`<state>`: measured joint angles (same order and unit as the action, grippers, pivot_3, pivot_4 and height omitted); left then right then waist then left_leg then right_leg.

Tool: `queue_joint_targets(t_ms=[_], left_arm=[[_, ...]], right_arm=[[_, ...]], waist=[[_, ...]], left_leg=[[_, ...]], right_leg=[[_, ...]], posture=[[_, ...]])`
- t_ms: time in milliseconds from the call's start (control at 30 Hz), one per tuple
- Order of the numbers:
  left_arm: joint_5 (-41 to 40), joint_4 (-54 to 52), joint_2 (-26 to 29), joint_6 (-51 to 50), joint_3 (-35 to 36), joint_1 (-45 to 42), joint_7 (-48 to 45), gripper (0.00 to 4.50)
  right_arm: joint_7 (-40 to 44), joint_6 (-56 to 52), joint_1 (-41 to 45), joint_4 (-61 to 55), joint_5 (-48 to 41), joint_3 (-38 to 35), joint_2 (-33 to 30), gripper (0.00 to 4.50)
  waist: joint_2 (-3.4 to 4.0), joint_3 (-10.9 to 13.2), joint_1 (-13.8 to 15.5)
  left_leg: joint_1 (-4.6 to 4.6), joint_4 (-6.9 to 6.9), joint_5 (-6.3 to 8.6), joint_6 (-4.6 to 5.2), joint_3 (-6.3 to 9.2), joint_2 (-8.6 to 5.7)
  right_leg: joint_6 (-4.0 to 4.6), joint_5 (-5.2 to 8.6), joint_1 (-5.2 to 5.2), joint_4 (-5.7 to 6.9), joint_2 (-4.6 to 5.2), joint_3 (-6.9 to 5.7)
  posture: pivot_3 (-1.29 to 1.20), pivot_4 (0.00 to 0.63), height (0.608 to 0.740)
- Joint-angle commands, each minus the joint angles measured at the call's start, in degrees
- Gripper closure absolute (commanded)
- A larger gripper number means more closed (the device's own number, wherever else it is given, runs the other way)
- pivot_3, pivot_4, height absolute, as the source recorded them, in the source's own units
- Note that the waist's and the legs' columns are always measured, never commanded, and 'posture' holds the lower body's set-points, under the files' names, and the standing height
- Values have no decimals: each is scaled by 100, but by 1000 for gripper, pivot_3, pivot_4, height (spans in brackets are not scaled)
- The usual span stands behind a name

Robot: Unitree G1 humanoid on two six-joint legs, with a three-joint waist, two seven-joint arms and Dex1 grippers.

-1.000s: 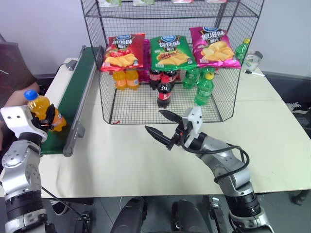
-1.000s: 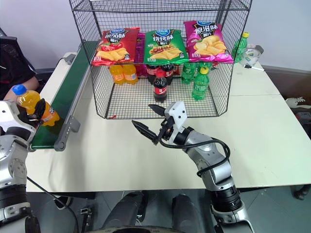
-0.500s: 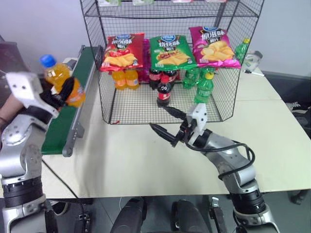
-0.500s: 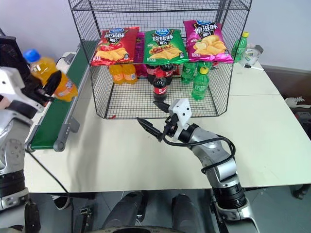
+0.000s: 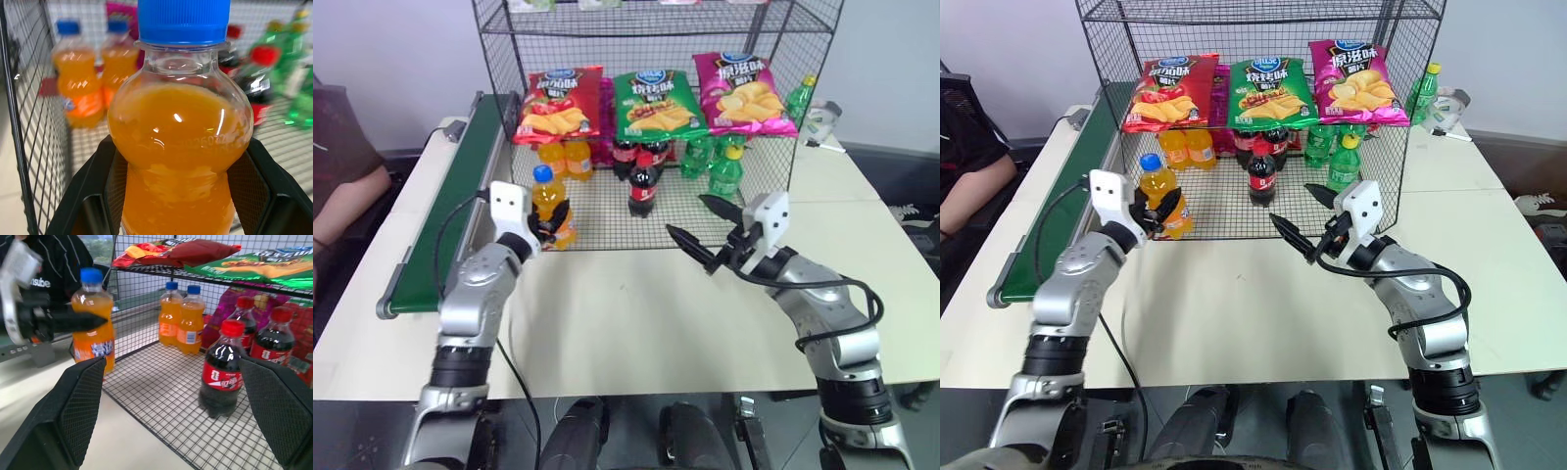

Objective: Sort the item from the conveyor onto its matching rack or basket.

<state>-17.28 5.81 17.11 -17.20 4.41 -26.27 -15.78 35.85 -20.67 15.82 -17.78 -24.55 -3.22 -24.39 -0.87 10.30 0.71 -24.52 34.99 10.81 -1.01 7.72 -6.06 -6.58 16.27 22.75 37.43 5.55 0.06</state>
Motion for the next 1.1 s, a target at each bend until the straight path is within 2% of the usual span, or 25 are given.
queue_joint_targets(t_ms=[33, 167, 267, 533, 567, 667, 700, 867, 1100], left_arm=[[373, 889, -193, 946, -57, -662, -19, 2181], [546, 2504, -543, 1906, 16, -1416, -86, 2181], [659, 3370, -606, 2403, 47, -1724, -146, 2181], [674, 4447, -599, 3109, 202, -2096, -208, 2181], [652, 4490, -611, 3146, 238, -2108, -227, 1690], [632, 4488, -619, 3203, 297, -2085, -296, 195], [639, 4453, -615, 3210, 308, -2061, -304, 38], [647, 3772, -543, 3059, 298, -1683, -295, 38], [375, 1764, -346, 2404, 389, -659, -424, 38]], right_arm=[[-32, 157, 14, -116, 48, -116, -64, 0], [-63, 155, -32, -176, 71, -105, -38, 0], [-113, 151, -88, -232, 87, -110, -32, 0], [-158, 171, -156, -272, 93, -139, -56, 0], [-163, 171, -148, -268, 95, -137, -54, 0], [-172, 165, -155, -290, 89, -133, -53, 0], [-173, 164, -154, -291, 89, -131, -54, 0], [-168, 142, -142, -307, 77, -131, -69, 0], [-119, 126, -128, -281, 56, -121, -89, 0]], waist=[[-1, 0, 15], [-2, 0, 8], [-3, 1, -18], [-3, 0, -97], [-3, 0, -106], [-3, 0, -118], [-3, 0, -121], [-2, 0, -133], [-2, 0, -143]], left_leg=[[0, 1, 0, 0, 0, -2], [-2, 6, 0, 1, 2, -7], [-2, 5, 0, 1, 1, -7], [-2, 5, -1, 1, 1, -6], [-1, 7, -1, 1, 1, -7], [-1, 5, -1, 2, 2, -7], [-1, 6, -1, 2, 2, -8], [0, 6, -1, 2, 2, -8], [1, 4, -1, 1, 2, -5]], right_leg=[[0, 0, 0, 0, 0, -1], [-2, 0, -4, -1, -1, -6], [-3, 0, -3, -1, 0, -6], [-5, -1, 1, 9, -4, -6], [-5, -1, 0, 10, -4, -7], [-6, 0, 0, 10, -4, -7], [-6, 0, 0, 10, -4, -7], [-6, 0, 0, 13, -4, -6], [-5, 0, 2, 14, -2, -2]], posture=[[0, 150, 740], [0, 150, 740], [0, 150, 740], [0, 150, 740], [0, 150, 740], [0, 150, 740], [0, 150, 740], [0, 150, 740], [0, 150, 740]])
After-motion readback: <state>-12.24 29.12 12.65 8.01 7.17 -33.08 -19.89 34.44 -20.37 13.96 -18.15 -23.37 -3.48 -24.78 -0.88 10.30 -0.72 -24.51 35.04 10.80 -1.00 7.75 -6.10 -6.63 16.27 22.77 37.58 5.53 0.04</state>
